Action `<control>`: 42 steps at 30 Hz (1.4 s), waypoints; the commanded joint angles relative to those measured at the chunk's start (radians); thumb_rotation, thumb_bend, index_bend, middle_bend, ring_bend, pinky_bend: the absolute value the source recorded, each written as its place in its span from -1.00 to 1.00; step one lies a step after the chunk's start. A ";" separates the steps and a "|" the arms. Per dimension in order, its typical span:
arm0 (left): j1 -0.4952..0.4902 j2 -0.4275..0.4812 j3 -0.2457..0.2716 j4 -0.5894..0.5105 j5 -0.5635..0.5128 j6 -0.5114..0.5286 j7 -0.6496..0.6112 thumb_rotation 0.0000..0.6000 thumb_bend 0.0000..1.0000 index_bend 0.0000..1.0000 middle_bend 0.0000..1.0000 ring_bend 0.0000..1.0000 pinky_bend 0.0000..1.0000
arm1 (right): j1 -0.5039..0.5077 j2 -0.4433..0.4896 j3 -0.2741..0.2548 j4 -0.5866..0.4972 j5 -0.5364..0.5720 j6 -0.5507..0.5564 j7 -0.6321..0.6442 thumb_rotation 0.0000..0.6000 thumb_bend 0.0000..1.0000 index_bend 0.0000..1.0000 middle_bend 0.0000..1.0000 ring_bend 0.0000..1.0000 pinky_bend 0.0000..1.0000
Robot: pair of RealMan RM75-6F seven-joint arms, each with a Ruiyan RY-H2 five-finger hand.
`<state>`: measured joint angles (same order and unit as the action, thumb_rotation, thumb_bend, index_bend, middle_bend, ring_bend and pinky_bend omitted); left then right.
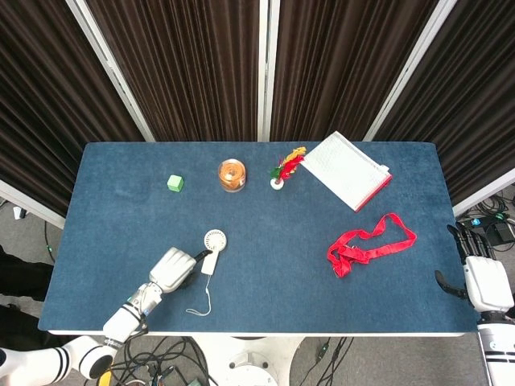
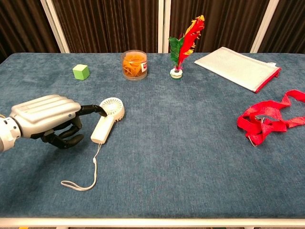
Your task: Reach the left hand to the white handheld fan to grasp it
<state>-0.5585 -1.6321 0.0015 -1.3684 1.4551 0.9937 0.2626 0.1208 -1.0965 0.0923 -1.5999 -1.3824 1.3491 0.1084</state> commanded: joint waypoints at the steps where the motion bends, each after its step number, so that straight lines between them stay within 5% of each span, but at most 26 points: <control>1: -0.001 0.001 0.003 0.001 0.000 -0.003 -0.006 1.00 -0.03 -0.65 0.66 0.76 0.65 | 0.000 -0.001 0.000 0.001 0.000 0.000 0.000 1.00 -0.51 -1.00 -1.00 -1.00 -1.00; 30: -0.003 -0.010 0.021 0.026 -0.009 -0.020 -0.046 1.00 -0.03 -0.63 0.66 0.76 0.64 | 0.002 -0.015 -0.011 0.008 -0.012 -0.007 -0.013 1.00 -0.51 -1.00 -1.00 -1.00 -1.00; 42: 0.001 0.079 -0.030 -0.039 0.001 0.066 -0.039 1.00 -0.03 -0.63 0.66 0.76 0.64 | -0.005 -0.009 -0.005 0.006 -0.021 0.018 0.004 1.00 -0.51 -1.00 -1.00 -1.00 -1.00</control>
<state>-0.5610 -1.5693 -0.0192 -1.3923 1.4560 1.0445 0.2210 0.1163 -1.1058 0.0869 -1.5945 -1.4028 1.3659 0.1128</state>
